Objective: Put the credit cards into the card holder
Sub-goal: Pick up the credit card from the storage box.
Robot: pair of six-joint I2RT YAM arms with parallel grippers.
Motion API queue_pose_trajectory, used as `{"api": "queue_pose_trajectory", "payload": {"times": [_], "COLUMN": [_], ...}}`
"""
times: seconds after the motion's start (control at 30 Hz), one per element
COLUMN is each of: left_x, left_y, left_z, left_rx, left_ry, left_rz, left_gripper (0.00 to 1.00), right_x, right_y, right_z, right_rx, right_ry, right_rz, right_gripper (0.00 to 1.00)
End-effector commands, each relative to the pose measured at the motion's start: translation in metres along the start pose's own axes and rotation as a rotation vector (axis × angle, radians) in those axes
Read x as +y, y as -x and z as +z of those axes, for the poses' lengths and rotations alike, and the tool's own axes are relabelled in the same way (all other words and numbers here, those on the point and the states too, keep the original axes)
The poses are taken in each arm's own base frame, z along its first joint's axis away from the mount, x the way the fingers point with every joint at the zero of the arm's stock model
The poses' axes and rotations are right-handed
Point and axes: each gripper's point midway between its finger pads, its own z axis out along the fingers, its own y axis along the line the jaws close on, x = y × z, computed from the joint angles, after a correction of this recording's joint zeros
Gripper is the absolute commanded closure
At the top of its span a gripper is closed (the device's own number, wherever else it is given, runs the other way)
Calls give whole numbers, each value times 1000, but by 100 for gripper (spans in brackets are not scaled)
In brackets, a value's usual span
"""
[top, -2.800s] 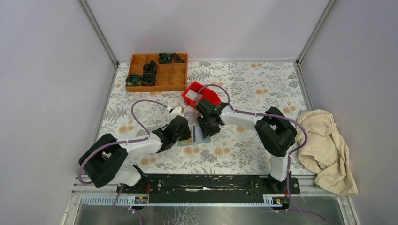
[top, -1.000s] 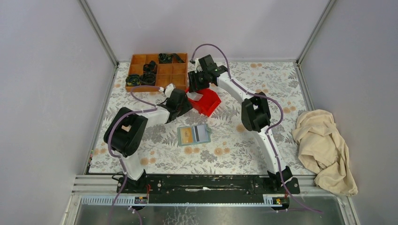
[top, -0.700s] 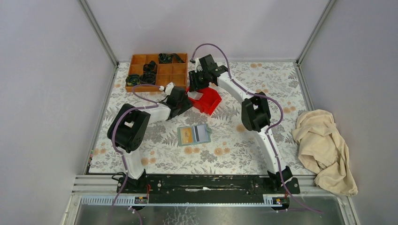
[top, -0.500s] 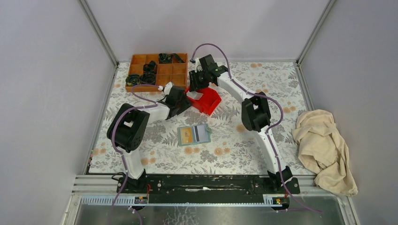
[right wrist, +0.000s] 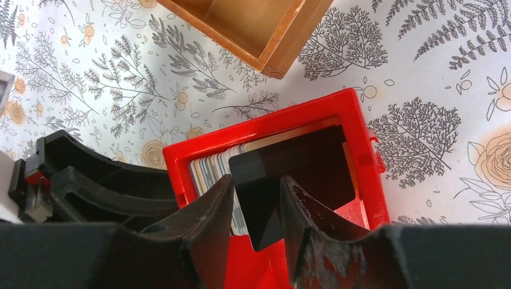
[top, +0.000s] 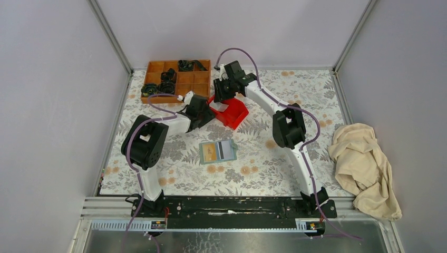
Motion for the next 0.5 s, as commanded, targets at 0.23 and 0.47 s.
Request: {"api": "queue_pose_trajectory", "payload": {"times": [0.23, 0.47], "left_x": [-20, -19], "left_y": [29, 31], "left_z": [1, -2], "left_rx": [-60, -68], "left_ry": [-57, -59], "left_rz": [-14, -15], "left_gripper": [40, 40], "right_x": [42, 38], "right_y": [18, 22], "right_z": [-38, -47], "right_rx": [-30, -46], "right_ry": [53, 5], "right_rz": [-23, -45], "right_gripper": [65, 73]}}
